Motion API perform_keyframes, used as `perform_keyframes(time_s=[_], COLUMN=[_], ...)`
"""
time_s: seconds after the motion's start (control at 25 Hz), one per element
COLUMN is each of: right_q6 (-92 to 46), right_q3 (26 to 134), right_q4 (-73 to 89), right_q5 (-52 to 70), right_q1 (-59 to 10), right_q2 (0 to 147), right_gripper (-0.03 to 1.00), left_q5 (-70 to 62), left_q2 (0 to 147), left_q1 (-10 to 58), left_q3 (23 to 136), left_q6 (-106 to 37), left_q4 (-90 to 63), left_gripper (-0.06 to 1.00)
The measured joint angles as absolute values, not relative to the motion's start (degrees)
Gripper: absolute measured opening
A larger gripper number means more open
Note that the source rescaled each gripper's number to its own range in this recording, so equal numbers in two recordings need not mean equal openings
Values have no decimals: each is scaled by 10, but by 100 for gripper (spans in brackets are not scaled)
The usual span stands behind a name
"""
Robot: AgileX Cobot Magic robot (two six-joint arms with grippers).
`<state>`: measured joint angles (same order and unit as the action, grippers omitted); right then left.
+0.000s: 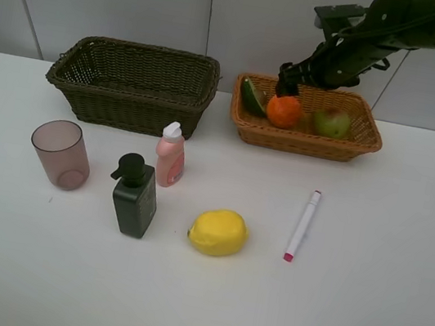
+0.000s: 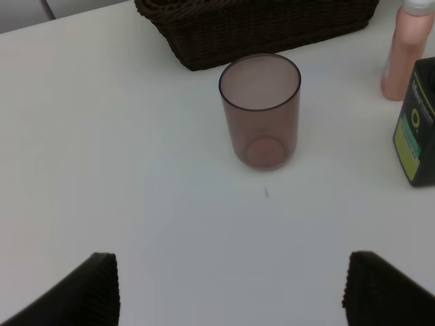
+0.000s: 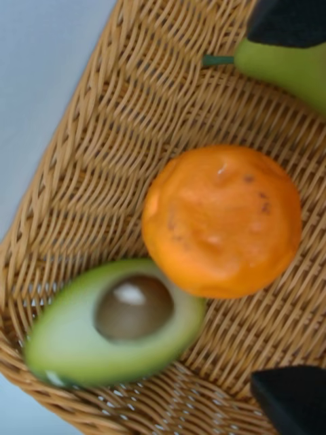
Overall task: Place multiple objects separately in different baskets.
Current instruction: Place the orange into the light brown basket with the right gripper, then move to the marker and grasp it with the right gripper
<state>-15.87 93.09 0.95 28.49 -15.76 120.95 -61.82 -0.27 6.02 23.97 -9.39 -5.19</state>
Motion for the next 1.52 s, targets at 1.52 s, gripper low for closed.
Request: perform_keyframes(time_s=[1.52], right_q6=[-7], right_q3=[894], right_q4=[-19], right_q5=[626], right_q1=[-158], right_q2=[1155], right_gripper=[99], left_q5=[-618], left_q2=[-3], left_q1=[60], left_q3=[240], left_q6=[-94], left_q4=[-52], left_gripper=[89])
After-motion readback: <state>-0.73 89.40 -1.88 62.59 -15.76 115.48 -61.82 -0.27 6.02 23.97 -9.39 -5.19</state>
